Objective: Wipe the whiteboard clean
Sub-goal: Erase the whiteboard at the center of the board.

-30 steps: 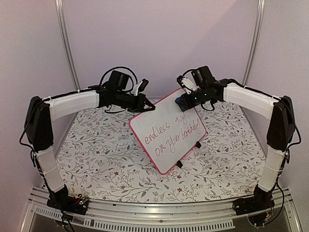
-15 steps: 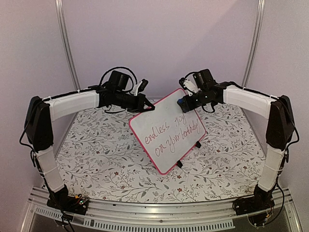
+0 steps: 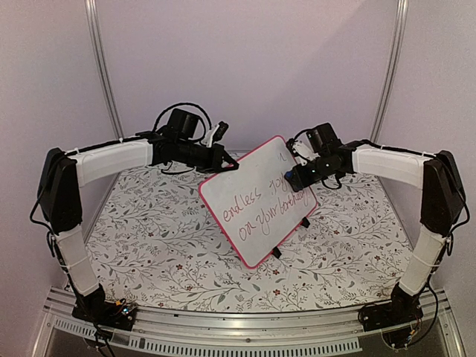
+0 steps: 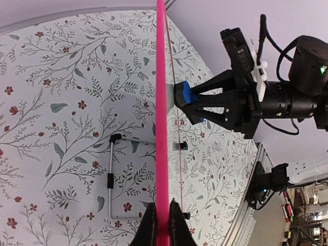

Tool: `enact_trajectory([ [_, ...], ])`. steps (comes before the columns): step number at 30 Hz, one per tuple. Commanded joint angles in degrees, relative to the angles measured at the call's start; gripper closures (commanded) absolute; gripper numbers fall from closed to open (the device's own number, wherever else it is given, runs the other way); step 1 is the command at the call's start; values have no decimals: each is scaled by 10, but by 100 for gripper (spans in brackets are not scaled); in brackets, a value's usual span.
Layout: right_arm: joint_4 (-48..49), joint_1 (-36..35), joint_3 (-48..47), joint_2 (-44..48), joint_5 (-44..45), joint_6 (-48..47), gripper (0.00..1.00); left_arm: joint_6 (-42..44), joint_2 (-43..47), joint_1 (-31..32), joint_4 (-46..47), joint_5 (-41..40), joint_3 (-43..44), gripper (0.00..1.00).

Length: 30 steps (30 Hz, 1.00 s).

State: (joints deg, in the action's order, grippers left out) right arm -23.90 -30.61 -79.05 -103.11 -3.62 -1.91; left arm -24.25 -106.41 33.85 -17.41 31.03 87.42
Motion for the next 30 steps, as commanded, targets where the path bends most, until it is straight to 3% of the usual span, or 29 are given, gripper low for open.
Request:
enact_trajectory([
  [1,-5,1,-35,-7,-6,3,100,45,5,11,-7,-12,7,100],
  [7,-38,3,-166,-62,-12,-12,100,46,3,10,-6,-11,7,100],
  [13,-60,3,-237,-112,-14,-23,100,47,3,11,-7,-14,7,100],
  [30,2,24,-13,-34,-25,-4,100,45,6,8,-8,-11,8,100],
])
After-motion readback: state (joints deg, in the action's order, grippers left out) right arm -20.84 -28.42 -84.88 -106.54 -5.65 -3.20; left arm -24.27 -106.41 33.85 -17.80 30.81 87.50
